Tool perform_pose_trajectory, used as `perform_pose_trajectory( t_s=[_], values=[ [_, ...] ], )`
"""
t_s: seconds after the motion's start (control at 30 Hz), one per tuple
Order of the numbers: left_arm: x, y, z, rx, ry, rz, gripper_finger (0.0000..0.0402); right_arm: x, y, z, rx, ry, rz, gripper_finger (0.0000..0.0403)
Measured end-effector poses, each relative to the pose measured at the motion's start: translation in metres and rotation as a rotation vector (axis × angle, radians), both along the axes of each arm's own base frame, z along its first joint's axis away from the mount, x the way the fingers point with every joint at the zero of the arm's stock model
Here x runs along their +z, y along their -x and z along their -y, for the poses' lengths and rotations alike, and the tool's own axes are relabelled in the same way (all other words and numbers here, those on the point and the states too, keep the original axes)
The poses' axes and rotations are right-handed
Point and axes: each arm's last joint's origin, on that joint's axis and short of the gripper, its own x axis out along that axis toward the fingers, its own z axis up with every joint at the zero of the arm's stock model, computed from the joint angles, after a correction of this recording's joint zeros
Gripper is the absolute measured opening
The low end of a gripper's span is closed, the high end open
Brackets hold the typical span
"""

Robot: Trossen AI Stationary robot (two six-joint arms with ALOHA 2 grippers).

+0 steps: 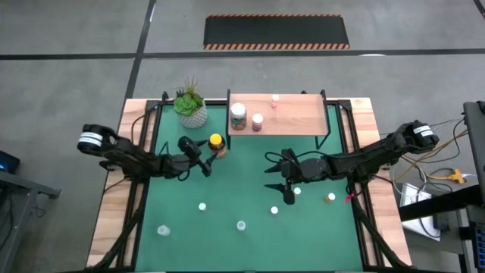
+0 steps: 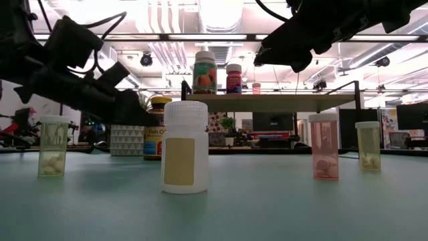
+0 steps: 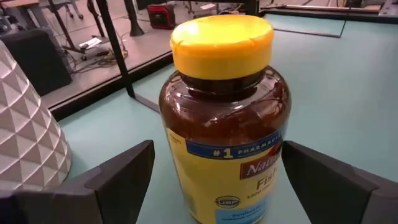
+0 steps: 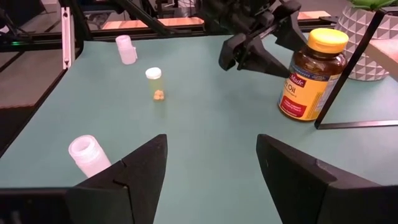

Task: Pick and place medicine bottles onto shelf by color
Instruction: Put the large yellow medicine bottle on the shelf

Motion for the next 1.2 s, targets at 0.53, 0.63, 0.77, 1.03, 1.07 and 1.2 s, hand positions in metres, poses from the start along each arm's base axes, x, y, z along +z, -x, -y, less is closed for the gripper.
perform_pose_trajectory(
  t_s=[0.53,0.63,0.77,1.03,1.07,1.2],
  values=[
    [-0.016,-0.022,-0.001,-0.009,-0.038,0.042,0.0328,0.0,0.0,0.0,0.001,0.003,-0.001,0.0237],
    [-0.019,-0.027,-0.001,0.007,-0.038,0.044,0.0313,0.0,0.0,0.0,0.001,0.004,-0.001,0.0235],
    [-0.019,-0.028,0.0,0.003,-0.036,0.06,0.0289,0.0,0.0,0.0,0.006,0.015,-0.001,0.0237],
    [-0.007,-0.027,0.013,-0.057,-0.027,0.112,0.0273,-0.003,0.001,0.0,-0.003,-0.003,-0.029,0.0237],
    [-0.005,-0.027,0.017,-0.071,-0.022,0.123,0.0272,-0.003,0.001,0.0,-0.006,-0.008,-0.035,0.0237],
    [-0.001,-0.026,0.031,-0.117,0.036,0.179,0.0271,-0.004,0.002,0.0,-0.009,-0.013,-0.048,0.0237]
  ],
)
